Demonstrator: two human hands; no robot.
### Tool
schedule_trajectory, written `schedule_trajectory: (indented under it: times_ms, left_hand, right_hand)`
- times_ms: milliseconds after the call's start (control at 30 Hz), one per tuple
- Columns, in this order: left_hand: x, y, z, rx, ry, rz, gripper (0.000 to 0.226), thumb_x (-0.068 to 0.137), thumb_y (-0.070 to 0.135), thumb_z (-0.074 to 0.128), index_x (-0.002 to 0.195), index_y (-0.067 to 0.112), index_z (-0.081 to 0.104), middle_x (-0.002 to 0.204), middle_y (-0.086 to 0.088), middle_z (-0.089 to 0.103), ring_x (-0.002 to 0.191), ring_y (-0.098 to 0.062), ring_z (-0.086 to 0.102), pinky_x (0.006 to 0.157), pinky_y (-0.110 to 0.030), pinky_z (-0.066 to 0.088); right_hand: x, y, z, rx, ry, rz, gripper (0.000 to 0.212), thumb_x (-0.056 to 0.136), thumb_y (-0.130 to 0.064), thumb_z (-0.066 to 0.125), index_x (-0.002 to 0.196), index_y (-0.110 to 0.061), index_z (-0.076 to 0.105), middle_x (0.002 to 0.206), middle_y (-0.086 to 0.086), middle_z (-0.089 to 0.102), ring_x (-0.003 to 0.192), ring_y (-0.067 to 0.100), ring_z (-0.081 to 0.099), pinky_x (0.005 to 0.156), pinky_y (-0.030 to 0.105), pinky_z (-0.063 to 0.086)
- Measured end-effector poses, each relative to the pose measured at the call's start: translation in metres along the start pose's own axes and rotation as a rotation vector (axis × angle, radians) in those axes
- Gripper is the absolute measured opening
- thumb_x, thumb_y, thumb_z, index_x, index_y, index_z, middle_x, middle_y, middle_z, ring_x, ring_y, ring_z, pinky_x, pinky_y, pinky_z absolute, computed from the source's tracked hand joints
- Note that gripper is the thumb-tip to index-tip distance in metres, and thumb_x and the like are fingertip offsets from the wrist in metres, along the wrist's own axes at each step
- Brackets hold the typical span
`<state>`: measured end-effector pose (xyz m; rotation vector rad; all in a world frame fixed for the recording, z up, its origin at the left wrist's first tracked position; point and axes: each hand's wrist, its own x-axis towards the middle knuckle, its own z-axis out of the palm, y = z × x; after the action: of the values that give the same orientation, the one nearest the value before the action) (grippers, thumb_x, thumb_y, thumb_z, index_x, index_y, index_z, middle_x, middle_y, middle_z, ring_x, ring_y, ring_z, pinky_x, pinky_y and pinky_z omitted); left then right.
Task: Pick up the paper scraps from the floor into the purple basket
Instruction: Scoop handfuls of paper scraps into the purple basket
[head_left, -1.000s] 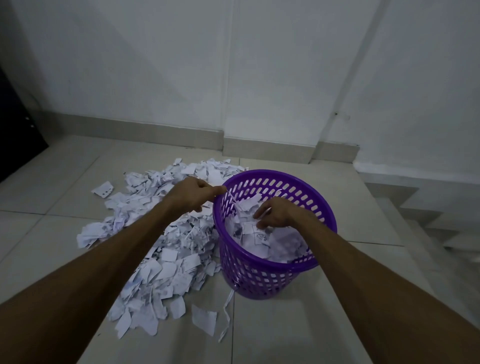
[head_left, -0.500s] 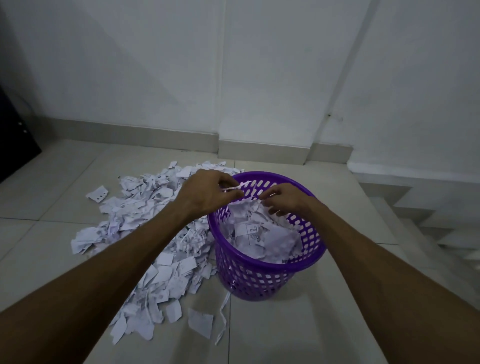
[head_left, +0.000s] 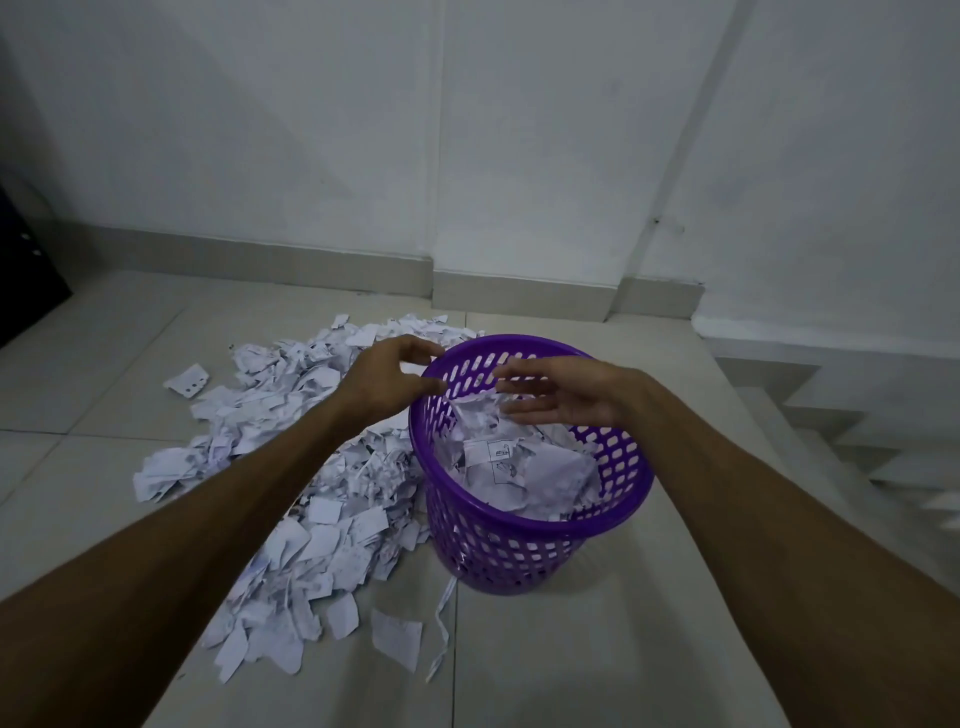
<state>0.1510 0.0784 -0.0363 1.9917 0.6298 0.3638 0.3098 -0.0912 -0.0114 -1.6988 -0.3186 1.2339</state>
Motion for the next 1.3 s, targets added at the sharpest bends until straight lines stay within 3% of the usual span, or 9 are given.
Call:
schedule_trajectory:
  times_ms: [133, 500, 567, 600, 667, 767, 1000, 1133, 1300]
  left_hand:
    - [0.001, -0.004, 0.002, -0.141, -0.032, -0.114, 0.038, 0.087, 0.013, 0.07, 0.121, 0.019, 0.056, 0.115, 0.001, 0.061, 0.082, -0.009, 0.064, 0.044, -0.013, 0.047]
    - [0.007, -0.009, 0.006, -0.263, -0.068, -0.164, 0.034, 0.089, 0.007, 0.066, 0.117, 0.02, 0.054, 0.103, 0.008, 0.06, 0.089, -0.014, 0.066, 0.069, -0.034, 0.06]
    - [0.009, -0.011, 0.007, -0.297, -0.069, -0.164, 0.032, 0.09, 0.005, 0.064, 0.117, 0.02, 0.054, 0.106, 0.005, 0.062, 0.087, -0.012, 0.067, 0.06, -0.028, 0.059]
    - [0.009, -0.011, 0.008, -0.309, -0.066, -0.159, 0.032, 0.09, 0.005, 0.063, 0.117, 0.02, 0.055, 0.108, 0.004, 0.063, 0.087, -0.013, 0.067, 0.056, -0.026, 0.058]
    - [0.011, -0.013, 0.01, -0.329, -0.057, -0.157, 0.031, 0.091, 0.006, 0.062, 0.118, 0.019, 0.056, 0.11, 0.001, 0.064, 0.087, -0.014, 0.068, 0.053, -0.022, 0.055]
    - [0.013, -0.014, 0.012, -0.35, -0.051, -0.159, 0.03, 0.092, 0.007, 0.061, 0.119, 0.019, 0.056, 0.107, 0.001, 0.066, 0.084, -0.014, 0.068, 0.053, -0.021, 0.055]
    - [0.015, -0.013, 0.013, -0.379, -0.062, -0.178, 0.029, 0.092, 0.006, 0.06, 0.118, 0.019, 0.055, 0.103, 0.002, 0.067, 0.082, -0.014, 0.068, 0.057, -0.023, 0.058]
    - [0.012, -0.01, 0.013, -0.374, -0.058, -0.183, 0.032, 0.092, 0.006, 0.06, 0.121, 0.018, 0.055, 0.107, 0.0, 0.067, 0.083, -0.014, 0.068, 0.056, -0.023, 0.057]
    - [0.008, -0.003, 0.009, -0.385, -0.044, -0.204, 0.035, 0.089, 0.005, 0.064, 0.122, 0.016, 0.057, 0.11, -0.001, 0.068, 0.084, -0.013, 0.067, 0.054, -0.022, 0.054]
  right_hand:
    - [0.01, 0.01, 0.013, -0.093, -0.218, 0.219, 0.038, 0.102, -0.025, 0.051, 0.129, 0.0, 0.06, 0.125, 0.017, 0.067, 0.116, 0.032, 0.064, 0.091, 0.039, 0.057]
    - [0.047, 0.037, 0.024, -0.225, -0.224, 0.351, 0.082, 0.099, -0.056, 0.039, 0.149, 0.008, 0.026, 0.151, 0.028, 0.033, 0.142, 0.041, 0.031, 0.117, 0.051, 0.026]
    - [0.06, 0.044, 0.022, -0.239, -0.243, 0.373, 0.083, 0.097, -0.061, 0.039, 0.144, 0.008, 0.038, 0.134, 0.014, 0.058, 0.127, 0.028, 0.054, 0.115, 0.05, 0.03]
    - [0.065, 0.048, 0.022, -0.247, -0.233, 0.376, 0.072, 0.096, -0.062, 0.042, 0.128, 0.001, 0.054, 0.098, 0.003, 0.06, 0.095, 0.018, 0.059, 0.111, 0.049, 0.038]
    - [0.076, 0.055, 0.023, -0.294, -0.206, 0.39, 0.053, 0.094, -0.062, 0.046, 0.098, -0.01, 0.059, 0.072, -0.001, 0.029, 0.064, 0.013, 0.036, 0.095, 0.041, 0.045]
    - [0.086, 0.062, 0.024, -0.366, -0.206, 0.378, 0.048, 0.094, -0.062, 0.046, 0.079, -0.017, 0.042, 0.079, 0.002, 0.012, 0.061, 0.012, 0.024, 0.074, 0.031, 0.04]
    - [0.09, 0.071, 0.026, -0.378, -0.143, 0.364, 0.048, 0.092, -0.063, 0.05, 0.094, -0.015, 0.049, 0.072, 0.0, 0.025, 0.063, 0.012, 0.026, 0.067, 0.032, 0.032]
    - [0.082, 0.05, 0.02, -0.322, -0.146, 0.38, 0.053, 0.099, -0.052, 0.045, 0.123, -0.005, 0.054, 0.103, -0.005, 0.047, 0.097, 0.008, 0.052, 0.088, 0.04, 0.05]
    - [0.049, 0.018, 0.027, -0.395, -0.116, 0.354, 0.053, 0.098, -0.039, 0.054, 0.137, -0.004, 0.051, 0.137, 0.018, 0.053, 0.124, 0.033, 0.055, 0.103, 0.042, 0.048]
